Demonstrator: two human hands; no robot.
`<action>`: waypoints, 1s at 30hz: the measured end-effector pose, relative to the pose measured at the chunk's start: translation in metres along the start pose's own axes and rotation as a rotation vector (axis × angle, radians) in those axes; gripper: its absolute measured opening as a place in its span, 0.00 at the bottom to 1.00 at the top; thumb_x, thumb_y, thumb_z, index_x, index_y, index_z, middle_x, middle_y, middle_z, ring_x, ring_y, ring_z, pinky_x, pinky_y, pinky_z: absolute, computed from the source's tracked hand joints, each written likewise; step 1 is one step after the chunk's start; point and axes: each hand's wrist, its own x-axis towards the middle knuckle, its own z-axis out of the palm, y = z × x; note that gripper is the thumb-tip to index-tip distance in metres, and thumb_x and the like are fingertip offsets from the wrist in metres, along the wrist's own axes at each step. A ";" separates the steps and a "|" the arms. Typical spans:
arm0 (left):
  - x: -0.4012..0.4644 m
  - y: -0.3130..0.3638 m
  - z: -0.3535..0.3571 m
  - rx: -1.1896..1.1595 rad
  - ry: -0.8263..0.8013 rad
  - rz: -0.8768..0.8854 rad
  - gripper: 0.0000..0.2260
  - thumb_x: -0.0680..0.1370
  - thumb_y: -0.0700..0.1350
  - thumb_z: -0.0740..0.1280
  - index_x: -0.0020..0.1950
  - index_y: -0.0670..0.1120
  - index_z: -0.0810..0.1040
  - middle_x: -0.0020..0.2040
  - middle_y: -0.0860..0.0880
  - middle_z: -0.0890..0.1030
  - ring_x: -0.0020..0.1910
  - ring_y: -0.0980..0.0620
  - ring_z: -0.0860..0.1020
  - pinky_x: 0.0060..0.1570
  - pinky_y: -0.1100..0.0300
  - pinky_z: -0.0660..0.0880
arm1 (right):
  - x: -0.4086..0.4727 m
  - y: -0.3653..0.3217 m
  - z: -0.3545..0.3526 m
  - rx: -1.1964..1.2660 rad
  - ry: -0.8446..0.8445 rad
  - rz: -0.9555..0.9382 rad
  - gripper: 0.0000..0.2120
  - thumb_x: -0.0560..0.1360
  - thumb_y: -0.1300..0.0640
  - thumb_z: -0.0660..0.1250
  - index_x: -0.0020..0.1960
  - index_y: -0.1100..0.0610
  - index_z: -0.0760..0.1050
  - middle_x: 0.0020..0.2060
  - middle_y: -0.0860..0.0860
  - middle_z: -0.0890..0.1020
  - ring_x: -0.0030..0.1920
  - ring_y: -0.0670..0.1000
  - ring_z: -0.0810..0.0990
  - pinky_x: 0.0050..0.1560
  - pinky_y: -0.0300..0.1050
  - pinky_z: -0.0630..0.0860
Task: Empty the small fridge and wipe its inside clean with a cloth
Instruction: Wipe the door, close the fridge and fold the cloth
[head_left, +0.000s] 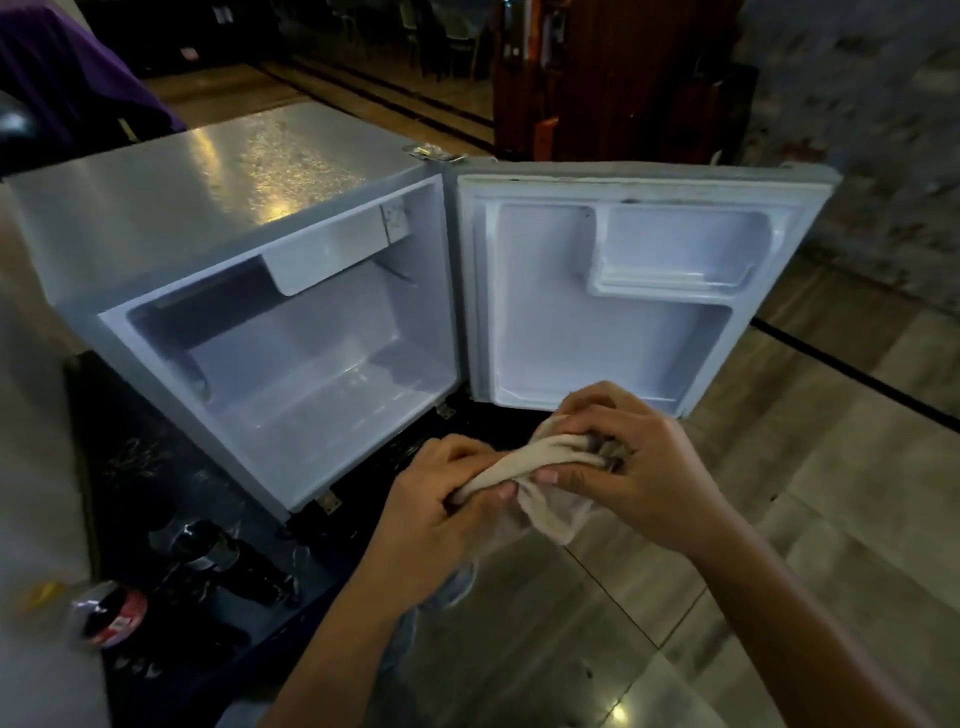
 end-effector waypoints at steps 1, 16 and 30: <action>0.004 0.002 0.004 0.012 0.003 0.033 0.14 0.78 0.55 0.68 0.62 0.56 0.82 0.60 0.61 0.80 0.62 0.54 0.79 0.61 0.65 0.75 | -0.002 0.004 -0.004 -0.003 0.009 0.005 0.17 0.67 0.44 0.78 0.52 0.50 0.84 0.50 0.41 0.82 0.52 0.45 0.82 0.49 0.36 0.79; 0.066 0.047 0.107 -0.105 0.026 -0.083 0.17 0.76 0.44 0.72 0.63 0.58 0.81 0.56 0.64 0.85 0.56 0.63 0.83 0.55 0.70 0.78 | -0.026 0.099 -0.092 0.037 0.039 0.136 0.16 0.67 0.44 0.78 0.53 0.47 0.84 0.42 0.37 0.84 0.45 0.41 0.83 0.43 0.31 0.77; 0.110 0.083 0.160 -0.011 0.200 -0.134 0.11 0.74 0.51 0.69 0.55 0.60 0.83 0.51 0.70 0.84 0.53 0.68 0.82 0.51 0.77 0.74 | 0.069 0.172 -0.224 -0.486 0.119 -0.021 0.34 0.79 0.36 0.62 0.79 0.50 0.60 0.81 0.47 0.53 0.81 0.49 0.51 0.76 0.48 0.54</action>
